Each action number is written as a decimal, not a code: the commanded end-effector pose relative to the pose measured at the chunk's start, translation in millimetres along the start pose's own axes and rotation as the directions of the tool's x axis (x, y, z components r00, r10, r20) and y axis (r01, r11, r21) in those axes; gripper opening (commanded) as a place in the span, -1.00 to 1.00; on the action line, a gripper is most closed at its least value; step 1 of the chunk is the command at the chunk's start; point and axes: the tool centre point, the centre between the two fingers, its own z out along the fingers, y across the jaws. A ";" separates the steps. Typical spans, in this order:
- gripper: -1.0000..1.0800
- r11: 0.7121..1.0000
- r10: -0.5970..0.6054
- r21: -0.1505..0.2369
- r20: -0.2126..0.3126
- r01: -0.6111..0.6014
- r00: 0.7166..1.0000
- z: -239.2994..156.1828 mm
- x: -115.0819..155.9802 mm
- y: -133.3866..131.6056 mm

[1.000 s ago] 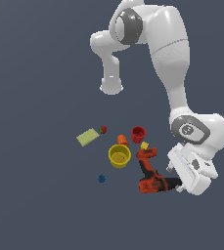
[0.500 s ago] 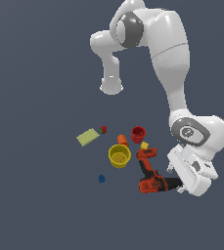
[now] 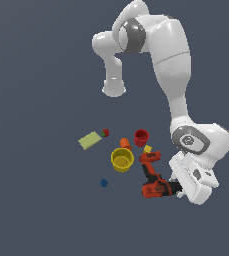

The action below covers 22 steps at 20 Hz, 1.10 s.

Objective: Pick up a designated object from a clutter of objects.

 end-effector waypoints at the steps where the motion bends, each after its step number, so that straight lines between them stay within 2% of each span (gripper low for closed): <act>1: -1.00 1.000 0.002 0.002 0.001 -0.002 1.000 6.4 -1.1 -1.5; 9: -1.00 1.000 0.002 0.002 0.001 -0.002 1.000 6.4 -1.1 -1.5; 22: -1.00 1.000 0.004 -0.005 -0.004 -0.004 1.000 -26.7 -8.8 -0.4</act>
